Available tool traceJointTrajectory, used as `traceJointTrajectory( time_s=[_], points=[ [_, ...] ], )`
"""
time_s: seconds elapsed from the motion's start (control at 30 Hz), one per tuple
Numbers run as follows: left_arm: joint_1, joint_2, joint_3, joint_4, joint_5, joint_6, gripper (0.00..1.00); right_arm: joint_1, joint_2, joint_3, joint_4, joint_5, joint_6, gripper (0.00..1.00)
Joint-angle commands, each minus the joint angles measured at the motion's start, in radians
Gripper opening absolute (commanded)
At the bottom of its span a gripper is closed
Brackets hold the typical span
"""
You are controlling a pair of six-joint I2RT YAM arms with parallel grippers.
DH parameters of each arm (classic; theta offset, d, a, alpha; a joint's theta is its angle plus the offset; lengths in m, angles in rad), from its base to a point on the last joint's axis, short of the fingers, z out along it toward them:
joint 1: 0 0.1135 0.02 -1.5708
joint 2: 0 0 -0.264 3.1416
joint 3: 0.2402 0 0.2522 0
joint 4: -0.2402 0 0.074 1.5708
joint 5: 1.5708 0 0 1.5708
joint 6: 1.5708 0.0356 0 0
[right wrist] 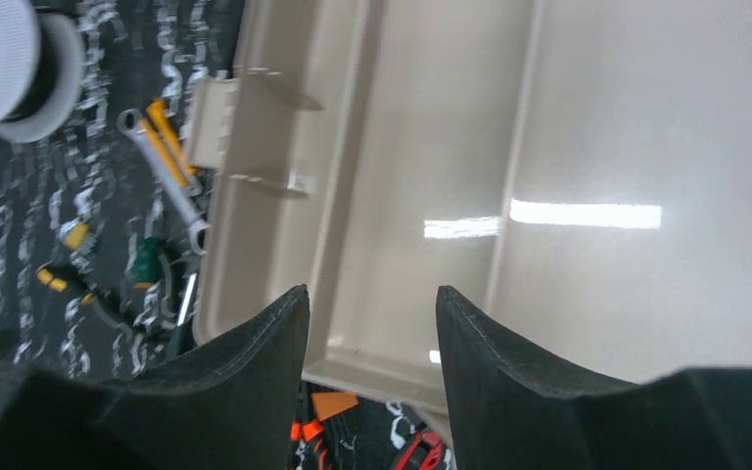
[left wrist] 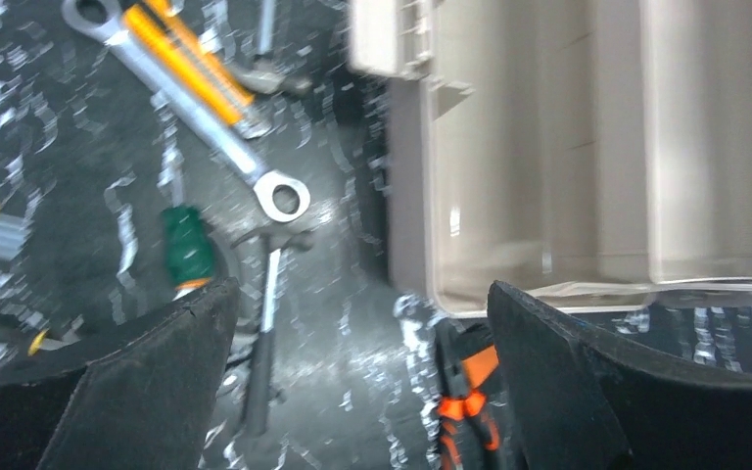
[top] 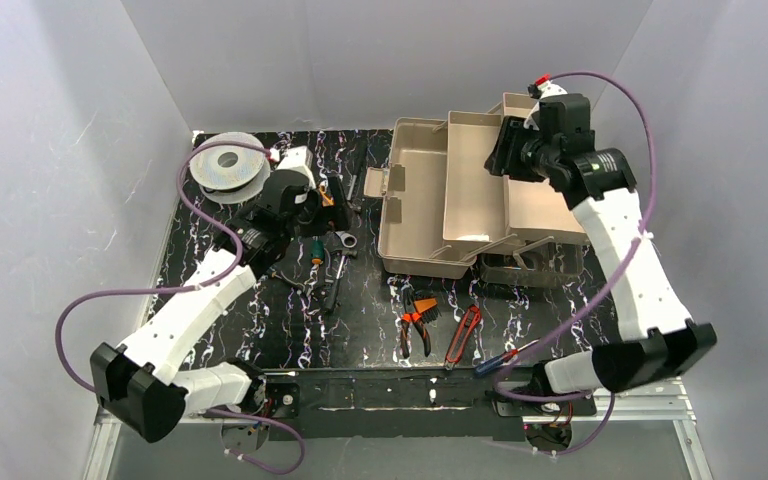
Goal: Pack the tool kit
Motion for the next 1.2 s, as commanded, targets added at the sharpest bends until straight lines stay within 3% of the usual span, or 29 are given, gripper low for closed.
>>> traceJointTrajectory(
  time_s=[0.0,0.37,0.57,0.87,1.17],
  points=[
    [0.004,-0.094,-0.064,-0.192,-0.155,-0.002,0.98,0.107,-0.099,-0.048,0.007,0.021,0.01,0.59],
    [0.007,-0.274,-0.131,-0.304,-0.091,0.04,0.98,0.525,-0.218,-0.315,0.035,0.178,0.132,0.58],
    [0.006,-0.324,-0.15,-0.305,-0.038,0.075,0.98,0.681,-0.217,-0.469,0.066,0.255,0.244,0.57],
    [0.006,-0.389,-0.296,-0.202,0.12,-0.052,0.98,0.757,-0.13,-0.601,0.106,0.267,0.368,0.59],
    [0.006,-0.416,-0.363,-0.184,0.15,-0.09,0.98,0.775,-0.006,-0.629,0.147,0.162,0.395,0.63]
  ],
)
